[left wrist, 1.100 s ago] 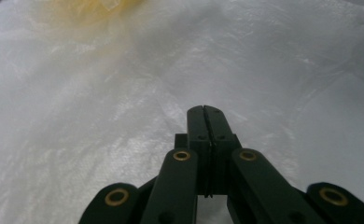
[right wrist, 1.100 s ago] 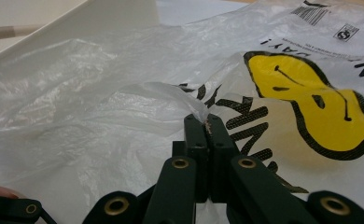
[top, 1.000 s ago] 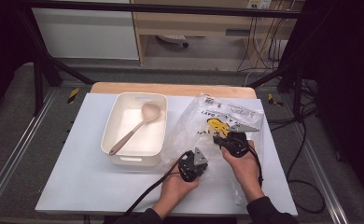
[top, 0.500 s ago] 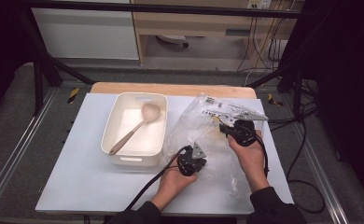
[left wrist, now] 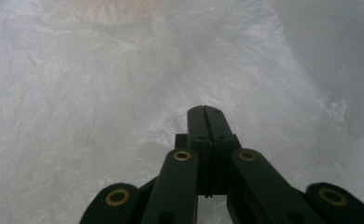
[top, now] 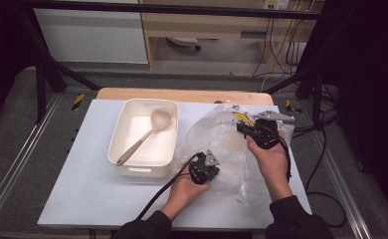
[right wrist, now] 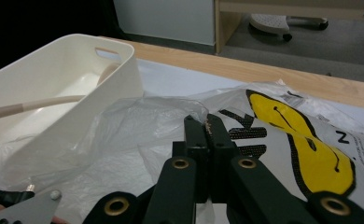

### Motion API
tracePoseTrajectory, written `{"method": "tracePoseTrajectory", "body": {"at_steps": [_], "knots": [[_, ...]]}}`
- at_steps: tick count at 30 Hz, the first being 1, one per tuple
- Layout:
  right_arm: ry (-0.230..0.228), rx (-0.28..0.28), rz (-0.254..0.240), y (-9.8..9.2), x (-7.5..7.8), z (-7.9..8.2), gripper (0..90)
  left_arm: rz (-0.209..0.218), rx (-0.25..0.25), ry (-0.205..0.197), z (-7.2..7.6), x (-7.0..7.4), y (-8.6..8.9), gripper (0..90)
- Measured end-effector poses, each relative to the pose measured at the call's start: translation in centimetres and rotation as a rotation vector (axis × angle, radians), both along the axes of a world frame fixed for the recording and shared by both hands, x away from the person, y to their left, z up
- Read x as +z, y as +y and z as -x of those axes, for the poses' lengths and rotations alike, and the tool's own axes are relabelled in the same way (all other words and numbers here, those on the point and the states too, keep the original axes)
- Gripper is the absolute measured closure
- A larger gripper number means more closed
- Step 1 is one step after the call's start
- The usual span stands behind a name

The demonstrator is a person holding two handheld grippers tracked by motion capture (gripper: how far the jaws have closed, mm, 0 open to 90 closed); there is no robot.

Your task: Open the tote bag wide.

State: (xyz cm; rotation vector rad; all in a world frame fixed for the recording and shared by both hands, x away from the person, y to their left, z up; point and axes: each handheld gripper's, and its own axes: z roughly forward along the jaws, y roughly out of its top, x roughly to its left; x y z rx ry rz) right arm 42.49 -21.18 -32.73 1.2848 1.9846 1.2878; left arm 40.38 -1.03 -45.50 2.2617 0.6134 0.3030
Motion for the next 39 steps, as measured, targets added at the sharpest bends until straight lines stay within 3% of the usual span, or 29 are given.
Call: {"method": "tracePoseTrajectory", "body": {"at_steps": [10,17,28,34,39], "knots": [[-0.023,0.008,-0.024,0.3,1.3,0.1,90.0,-0.011,0.023,0.007,-1.0,0.2,0.1,90.0],[-0.002,0.032,-0.042,1.4,-0.3,-0.3,90.0,-0.003,0.035,0.013,-1.0,0.1,0.2,90.0],[0.015,0.019,-0.074,0.9,-1.7,-1.0,90.0,0.003,0.033,0.021,-0.2,0.5,0.2,90.0],[0.021,0.017,-0.078,0.7,-2.1,-1.0,90.0,0.103,0.014,0.060,2.7,1.8,1.3,90.0],[0.027,0.030,-0.076,1.1,-2.5,-0.9,90.0,0.183,-0.003,0.056,4.6,4.4,2.6,90.0]]}}
